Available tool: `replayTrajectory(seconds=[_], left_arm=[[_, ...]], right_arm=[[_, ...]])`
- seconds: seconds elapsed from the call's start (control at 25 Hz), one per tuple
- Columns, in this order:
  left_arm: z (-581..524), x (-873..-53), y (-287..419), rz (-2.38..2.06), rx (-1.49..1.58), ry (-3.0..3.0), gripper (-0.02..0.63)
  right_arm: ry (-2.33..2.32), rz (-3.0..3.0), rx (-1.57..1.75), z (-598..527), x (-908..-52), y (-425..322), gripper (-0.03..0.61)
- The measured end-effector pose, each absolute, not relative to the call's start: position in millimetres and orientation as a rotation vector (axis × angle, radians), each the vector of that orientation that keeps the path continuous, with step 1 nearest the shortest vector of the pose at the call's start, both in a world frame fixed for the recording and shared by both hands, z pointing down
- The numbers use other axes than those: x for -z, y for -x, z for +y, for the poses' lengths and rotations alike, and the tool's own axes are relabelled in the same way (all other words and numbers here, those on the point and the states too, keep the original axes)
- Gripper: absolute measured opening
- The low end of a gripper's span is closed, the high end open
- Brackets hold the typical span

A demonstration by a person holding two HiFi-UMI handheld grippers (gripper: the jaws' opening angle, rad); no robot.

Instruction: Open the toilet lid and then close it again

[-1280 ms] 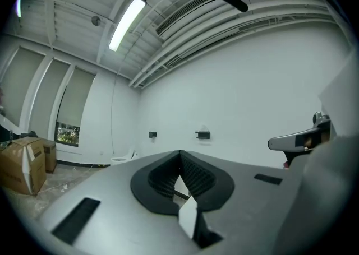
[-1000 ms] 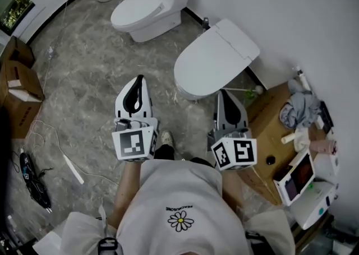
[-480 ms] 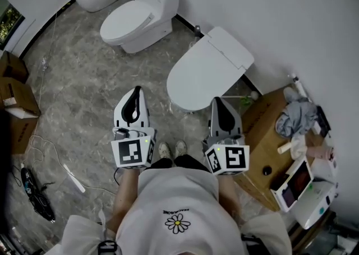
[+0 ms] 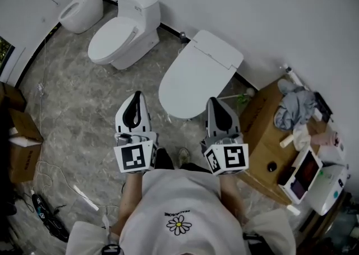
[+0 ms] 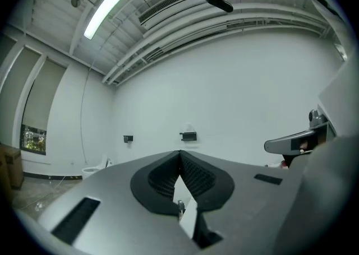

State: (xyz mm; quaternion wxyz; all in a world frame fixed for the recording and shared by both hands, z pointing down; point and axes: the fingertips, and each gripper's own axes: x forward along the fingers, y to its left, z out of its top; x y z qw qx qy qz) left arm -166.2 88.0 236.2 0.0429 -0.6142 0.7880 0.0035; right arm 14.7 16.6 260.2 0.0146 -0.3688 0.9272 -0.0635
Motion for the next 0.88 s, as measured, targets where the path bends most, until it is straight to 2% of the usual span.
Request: replayTrajectory(seconds=[0.36,0.6,0.88], left_arm=[[47,-221,184,2.236,-0.009,2.035,0.025],[23,-230,187,2.147,0.024,2.118,0.025],[-9,-284,199,2.140,0.133,2.207,0.026]], right_arm=[[1.513,2.718,0.087,2,-246,-27,0.031],[1.557,2.679,0.099,-9,-245,-28,0.031],[1.510,2.769,0.221,-38,-299,-20,0.031]])
